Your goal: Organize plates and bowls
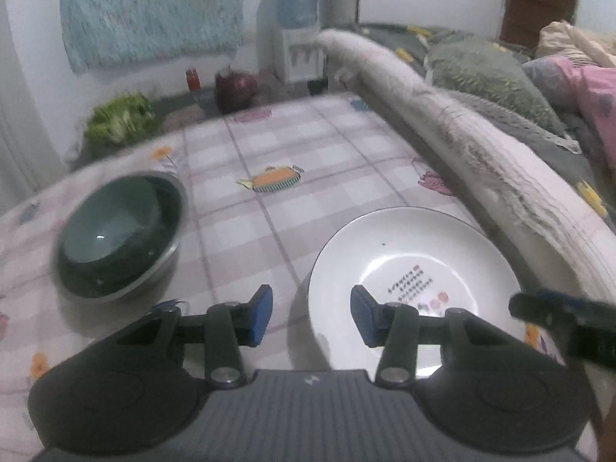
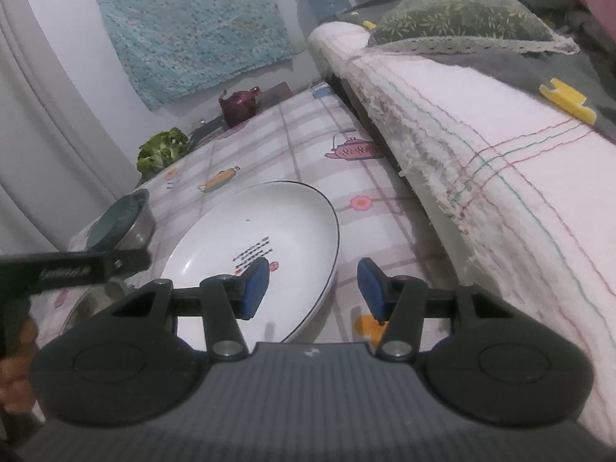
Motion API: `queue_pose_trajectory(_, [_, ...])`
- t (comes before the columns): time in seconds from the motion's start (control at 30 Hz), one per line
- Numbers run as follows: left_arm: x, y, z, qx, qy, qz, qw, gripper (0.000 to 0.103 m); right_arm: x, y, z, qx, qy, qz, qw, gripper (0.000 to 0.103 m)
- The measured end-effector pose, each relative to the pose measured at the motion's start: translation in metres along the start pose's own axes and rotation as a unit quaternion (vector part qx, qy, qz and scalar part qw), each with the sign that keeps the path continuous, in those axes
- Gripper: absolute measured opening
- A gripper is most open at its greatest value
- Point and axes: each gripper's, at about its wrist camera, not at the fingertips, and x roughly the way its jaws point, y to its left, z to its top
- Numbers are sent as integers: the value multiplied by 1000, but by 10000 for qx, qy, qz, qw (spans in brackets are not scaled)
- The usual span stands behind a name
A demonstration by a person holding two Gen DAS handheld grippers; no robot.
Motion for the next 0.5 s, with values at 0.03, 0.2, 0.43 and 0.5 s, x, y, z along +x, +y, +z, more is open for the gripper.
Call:
queue_pose_trajectory(0.03, [8,1,3,-11,101,-7,9999,46,4,-1,0,13,15,-14,10000,49])
queue_pose_trajectory(0.2, [39,1,11,-64,490,-77,9987,37,21,-8,1,107,148,34,9998,38])
queue_pose_trajectory(0.43, [53,2,11,-219,698,-232,9971,27,38,-9,-1,183,321,231,9990,24])
queue_pose_trajectory(0.5, [54,1,12,-223,701,-213,9971,27,40,-8,-1,186,337,223,9990,24])
